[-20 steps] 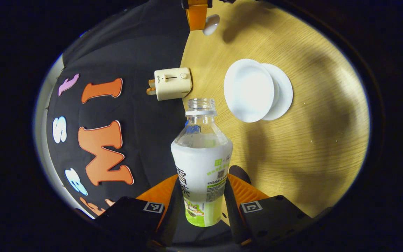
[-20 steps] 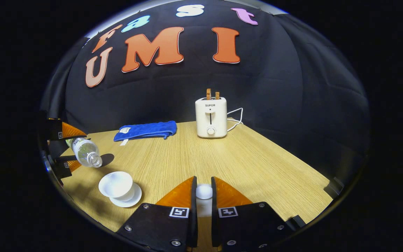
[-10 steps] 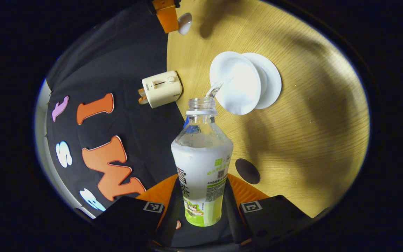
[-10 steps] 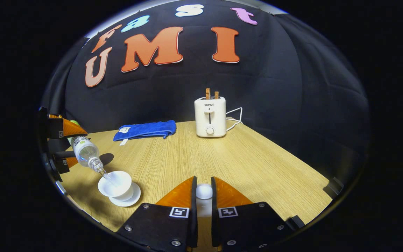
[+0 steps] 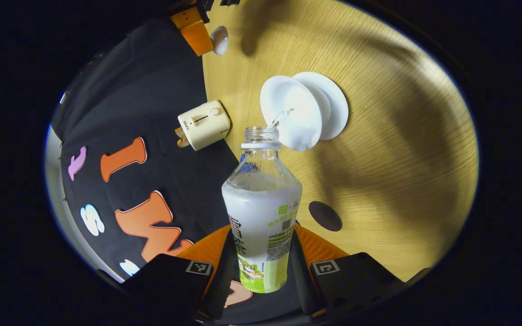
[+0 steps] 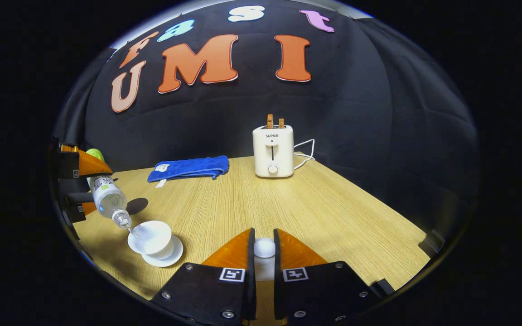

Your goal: Open the teacup lid with one hand, grasp the water bottle and pour water into the teacup with the other hand; after pouring, place the water bottle on the coaster and then close the teacup lid.

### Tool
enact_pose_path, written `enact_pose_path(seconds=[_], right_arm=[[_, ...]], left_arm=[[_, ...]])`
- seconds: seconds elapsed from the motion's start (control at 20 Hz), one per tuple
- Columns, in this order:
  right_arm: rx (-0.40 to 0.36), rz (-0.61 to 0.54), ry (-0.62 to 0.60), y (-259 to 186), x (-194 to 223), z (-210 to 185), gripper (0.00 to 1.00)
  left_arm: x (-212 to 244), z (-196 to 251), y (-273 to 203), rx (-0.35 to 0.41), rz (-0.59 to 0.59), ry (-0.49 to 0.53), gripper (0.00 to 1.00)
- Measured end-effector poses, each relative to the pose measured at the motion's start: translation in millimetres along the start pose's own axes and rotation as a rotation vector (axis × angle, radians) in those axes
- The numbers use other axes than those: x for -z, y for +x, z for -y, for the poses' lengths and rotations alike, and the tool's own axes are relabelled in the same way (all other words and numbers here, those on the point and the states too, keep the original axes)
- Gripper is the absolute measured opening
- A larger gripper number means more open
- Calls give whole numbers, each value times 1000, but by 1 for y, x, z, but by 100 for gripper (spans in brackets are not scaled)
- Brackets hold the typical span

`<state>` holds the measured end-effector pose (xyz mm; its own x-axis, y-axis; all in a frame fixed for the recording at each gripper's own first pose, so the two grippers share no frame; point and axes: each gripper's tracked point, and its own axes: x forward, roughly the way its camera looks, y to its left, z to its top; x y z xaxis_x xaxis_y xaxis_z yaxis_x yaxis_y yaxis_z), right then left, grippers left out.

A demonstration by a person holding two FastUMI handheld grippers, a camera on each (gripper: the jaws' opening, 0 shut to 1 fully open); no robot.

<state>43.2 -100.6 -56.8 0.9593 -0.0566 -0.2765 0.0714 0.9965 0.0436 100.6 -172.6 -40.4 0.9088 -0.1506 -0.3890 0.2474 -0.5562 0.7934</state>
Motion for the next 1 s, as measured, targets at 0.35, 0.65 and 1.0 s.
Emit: enact_pose_path(seconds=[0.35, 0.65, 1.0], right_arm=[[2, 0, -2, 0, -1, 0, 16], [-1, 0, -9, -1, 0, -2, 16], [1, -6, -5, 1, 2, 0, 16]], left_arm=[[1, 0, 4, -8, -13, 32, 65], [0, 1, 2, -1, -1, 51, 63], [-2, 14, 7, 12, 19, -68, 63]])
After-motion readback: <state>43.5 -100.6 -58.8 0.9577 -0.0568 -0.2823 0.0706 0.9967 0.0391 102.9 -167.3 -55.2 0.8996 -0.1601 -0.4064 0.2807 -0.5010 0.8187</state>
